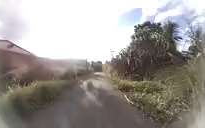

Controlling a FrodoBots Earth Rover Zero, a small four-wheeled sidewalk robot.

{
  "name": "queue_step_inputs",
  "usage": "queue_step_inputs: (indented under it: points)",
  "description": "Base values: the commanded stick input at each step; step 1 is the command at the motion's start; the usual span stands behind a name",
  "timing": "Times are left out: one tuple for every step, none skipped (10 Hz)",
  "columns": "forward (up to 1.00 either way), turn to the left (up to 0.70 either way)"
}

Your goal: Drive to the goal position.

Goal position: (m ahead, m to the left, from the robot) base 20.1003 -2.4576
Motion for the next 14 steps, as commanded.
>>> queue_step_inputs:
  points:
    - [0.5, 0.03]
    - [0.5, 0.03]
    - [0.5, 0.03]
    - [0.5, 0.03]
    - [0.5, 0.03]
    - [0.5, 0.03]
    - [0.5, 0.03]
    - [0.5, 0.03]
    - [0.5, 0.03]
    - [0.5, 0.03]
    - [0.5, 0.03]
    - [0.5, 0.03]
    - [0.5, 0.03]
    - [0.5, 0.03]
